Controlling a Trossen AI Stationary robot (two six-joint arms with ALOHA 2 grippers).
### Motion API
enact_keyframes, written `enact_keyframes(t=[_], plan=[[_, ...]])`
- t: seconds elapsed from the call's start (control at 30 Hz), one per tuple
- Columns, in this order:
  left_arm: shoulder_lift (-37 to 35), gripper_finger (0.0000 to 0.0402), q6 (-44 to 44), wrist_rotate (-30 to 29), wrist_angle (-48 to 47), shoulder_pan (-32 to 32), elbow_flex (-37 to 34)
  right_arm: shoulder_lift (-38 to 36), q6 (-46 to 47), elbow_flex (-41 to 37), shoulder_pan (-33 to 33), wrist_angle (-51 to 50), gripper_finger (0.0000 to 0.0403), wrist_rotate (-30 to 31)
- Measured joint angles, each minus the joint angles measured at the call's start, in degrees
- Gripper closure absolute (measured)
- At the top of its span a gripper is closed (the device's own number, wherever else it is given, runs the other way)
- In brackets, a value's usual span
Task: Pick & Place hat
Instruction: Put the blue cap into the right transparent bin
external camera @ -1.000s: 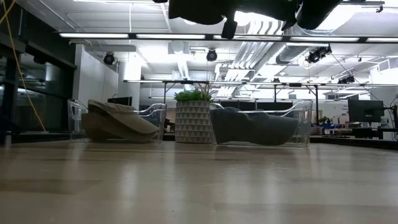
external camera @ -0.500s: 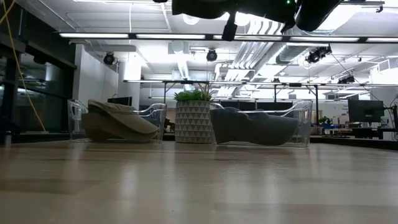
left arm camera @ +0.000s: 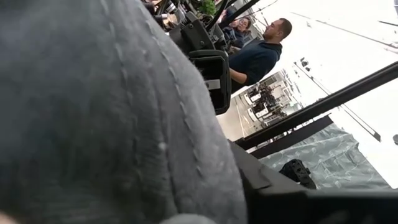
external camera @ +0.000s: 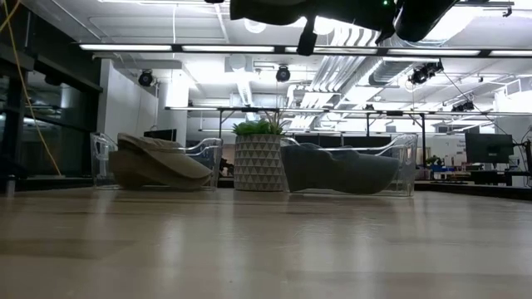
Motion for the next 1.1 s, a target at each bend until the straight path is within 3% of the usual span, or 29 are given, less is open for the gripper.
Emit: enact_keyframes(t=[0.33,0.5,0.63,1.1], plan=[[0.0,0.0170,-1.1,-0.1,0.1,0.0,0.0,0.0,-0.2,0.0,0.0,-0.2,0.0398,0.3],[-0.7,0.0101,-1.2,-2.4,-0.6,0.0,0.0,0.0,-0.8,0.0,0.0,-0.6,0.0399,0.8],[-3.0,0.0082,0.3,-6.9,-3.1,0.0,0.0,0.0,-1.1,0.0,-0.4,-1.2,0.0399,0.9],[-7.6,0.0079,1.5,-18.3,-16.3,0.0,0.0,0.0,-1.3,0.0,-0.5,-1.7,0.0399,1.6]])
